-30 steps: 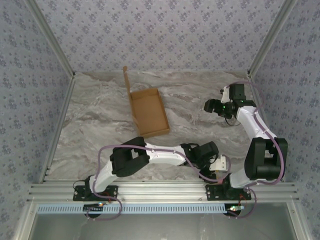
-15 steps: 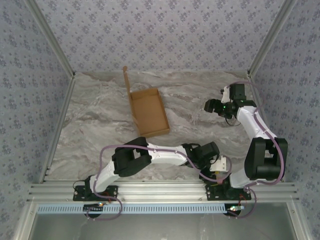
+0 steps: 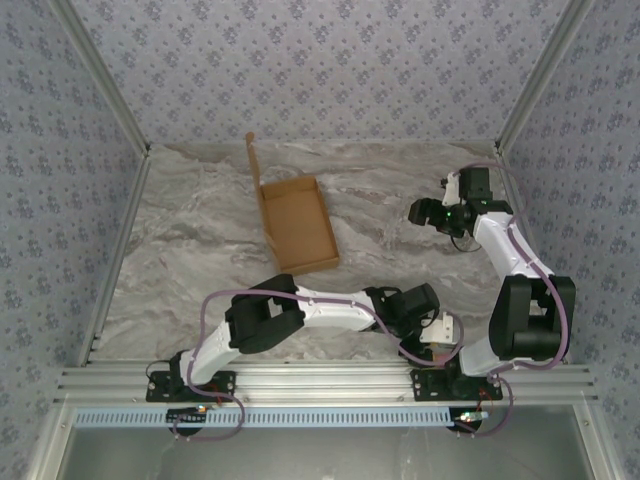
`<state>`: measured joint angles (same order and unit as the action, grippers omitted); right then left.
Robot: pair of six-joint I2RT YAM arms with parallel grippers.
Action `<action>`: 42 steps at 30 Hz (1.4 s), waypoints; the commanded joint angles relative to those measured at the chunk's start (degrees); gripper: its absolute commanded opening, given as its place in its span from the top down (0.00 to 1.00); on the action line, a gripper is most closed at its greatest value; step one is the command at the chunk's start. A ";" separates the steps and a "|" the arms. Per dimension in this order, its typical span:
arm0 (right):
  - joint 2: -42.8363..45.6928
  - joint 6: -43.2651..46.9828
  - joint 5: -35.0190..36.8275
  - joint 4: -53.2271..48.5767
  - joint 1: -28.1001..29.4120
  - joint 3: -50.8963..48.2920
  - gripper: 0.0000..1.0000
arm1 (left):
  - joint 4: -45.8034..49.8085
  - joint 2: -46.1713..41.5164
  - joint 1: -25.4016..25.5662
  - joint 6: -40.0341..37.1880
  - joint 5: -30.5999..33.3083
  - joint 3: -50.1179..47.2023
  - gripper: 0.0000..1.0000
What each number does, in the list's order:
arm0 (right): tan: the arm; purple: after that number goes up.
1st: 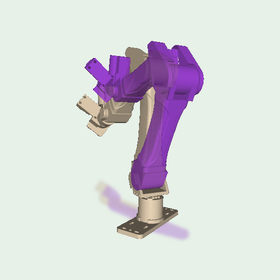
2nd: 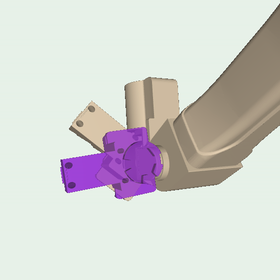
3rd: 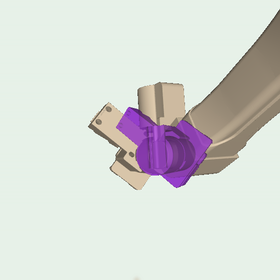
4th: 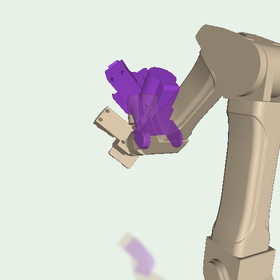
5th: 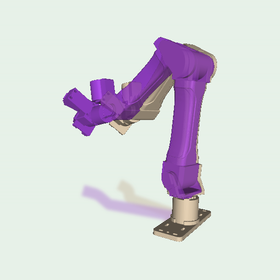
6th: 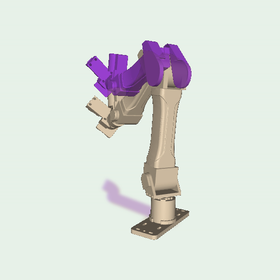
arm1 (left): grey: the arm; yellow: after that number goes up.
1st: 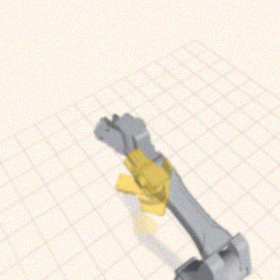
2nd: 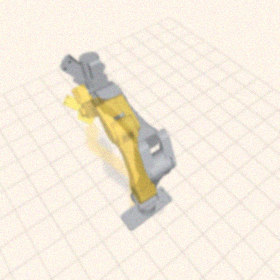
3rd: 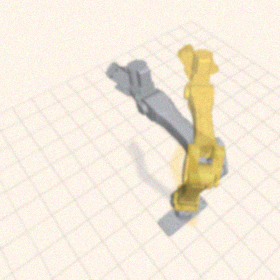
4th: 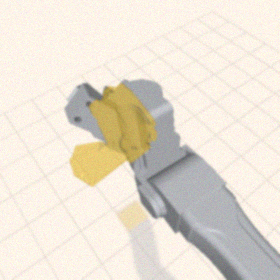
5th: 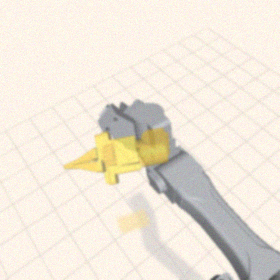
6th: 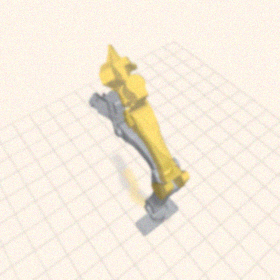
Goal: Fold the paper box
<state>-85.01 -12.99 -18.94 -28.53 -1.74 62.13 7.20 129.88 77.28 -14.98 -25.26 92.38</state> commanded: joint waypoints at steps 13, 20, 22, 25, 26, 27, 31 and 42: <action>-0.70 0.69 -1.46 -0.79 -0.22 0.01 0.19 | -15.46 -7.82 -2.59 4.39 6.22 -12.27 0.62; -0.61 0.69 -1.41 -1.57 0.15 0.03 0.19 | -17.26 -10.70 -2.86 6.67 5.79 -15.00 0.59; 0.07 0.54 -0.82 -1.92 0.57 0.01 0.19 | -18.25 -11.74 -2.80 7.57 5.05 -15.89 0.56; 1.18 0.51 0.69 -2.80 1.69 0.18 0.19 | -20.62 -13.18 -2.75 9.62 4.90 -17.70 0.50; 1.51 0.62 1.37 -3.01 2.10 0.27 0.19 | -21.12 -13.34 -2.63 10.05 4.77 -18.00 0.47; 1.75 0.60 1.74 -3.19 2.41 0.28 0.19 | -21.21 -13.30 -2.48 10.18 4.82 -17.98 0.44; 1.98 0.43 2.37 -3.30 2.61 0.10 0.19 | -17.90 -11.07 -0.85 8.05 10.90 -15.49 0.36; 1.63 0.86 2.32 -3.24 2.52 -0.16 0.19 | -16.83 -6.94 -0.57 10.55 25.59 -13.32 0.32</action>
<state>-84.20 -12.99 -17.15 -30.28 0.86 62.13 -10.72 121.16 76.60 -4.82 -5.21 77.41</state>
